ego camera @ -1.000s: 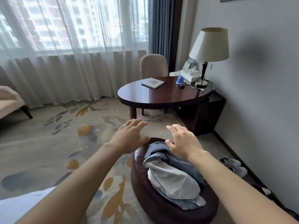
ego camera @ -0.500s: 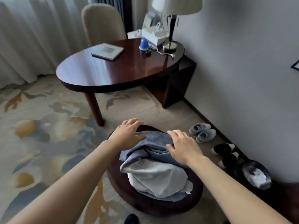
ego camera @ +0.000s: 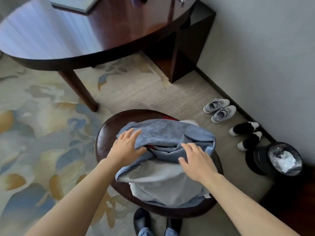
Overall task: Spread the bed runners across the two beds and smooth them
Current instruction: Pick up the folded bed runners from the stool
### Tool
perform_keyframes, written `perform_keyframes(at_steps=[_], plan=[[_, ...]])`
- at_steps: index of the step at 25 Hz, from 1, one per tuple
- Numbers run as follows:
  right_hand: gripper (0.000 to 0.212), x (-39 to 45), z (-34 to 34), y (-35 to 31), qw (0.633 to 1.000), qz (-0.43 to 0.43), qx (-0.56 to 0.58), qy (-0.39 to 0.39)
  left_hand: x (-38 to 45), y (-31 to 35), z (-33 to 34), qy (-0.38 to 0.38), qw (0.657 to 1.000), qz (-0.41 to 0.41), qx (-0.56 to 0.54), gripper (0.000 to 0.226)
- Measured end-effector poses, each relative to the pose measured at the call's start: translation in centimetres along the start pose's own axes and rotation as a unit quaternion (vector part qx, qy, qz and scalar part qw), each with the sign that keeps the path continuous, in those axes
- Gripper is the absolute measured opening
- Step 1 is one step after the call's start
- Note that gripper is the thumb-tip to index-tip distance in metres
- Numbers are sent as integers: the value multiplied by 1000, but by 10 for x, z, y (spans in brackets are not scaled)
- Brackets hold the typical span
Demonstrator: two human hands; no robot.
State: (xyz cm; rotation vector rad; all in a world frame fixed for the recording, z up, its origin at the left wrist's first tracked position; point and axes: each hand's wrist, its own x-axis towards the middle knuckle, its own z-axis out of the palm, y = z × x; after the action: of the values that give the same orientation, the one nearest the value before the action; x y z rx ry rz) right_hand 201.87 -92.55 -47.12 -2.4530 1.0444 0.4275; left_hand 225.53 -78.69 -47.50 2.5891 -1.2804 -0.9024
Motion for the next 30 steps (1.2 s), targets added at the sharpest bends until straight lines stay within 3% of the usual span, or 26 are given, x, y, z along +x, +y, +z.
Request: perform_keyframes(at_steps=[2,5,7,9,13,16,20,24,30], plan=[[58,15,18,11,1000,13,1,-12,20,-14,17,-8,999,-42,-8,96],[71,44,41,24,999,14,-8,-28,42,-32,47,-77,993,-88,7,117],[78,64,60,24,999,8,-13,-39,48,-40,69,-97,990,-102,-5,118],[73,84,83,19,998,18,-12,-64,52,-46,91,-52,992,-105,-43,101],[12,105,122,10,995,6,100,0,55,-38,123,99,978,-115,-143,61],[8,102,119,0,968,71,235,43,56,-17,122,129,945,-134,-269,51],[4,89,82,-41,921,105,365,86,40,44,87,155,888,-67,-427,33],[9,77,31,-82,863,93,483,112,21,74,39,206,854,-52,-476,54],[11,38,-34,-163,878,-25,471,83,-54,55,-49,315,805,-52,-500,45]])
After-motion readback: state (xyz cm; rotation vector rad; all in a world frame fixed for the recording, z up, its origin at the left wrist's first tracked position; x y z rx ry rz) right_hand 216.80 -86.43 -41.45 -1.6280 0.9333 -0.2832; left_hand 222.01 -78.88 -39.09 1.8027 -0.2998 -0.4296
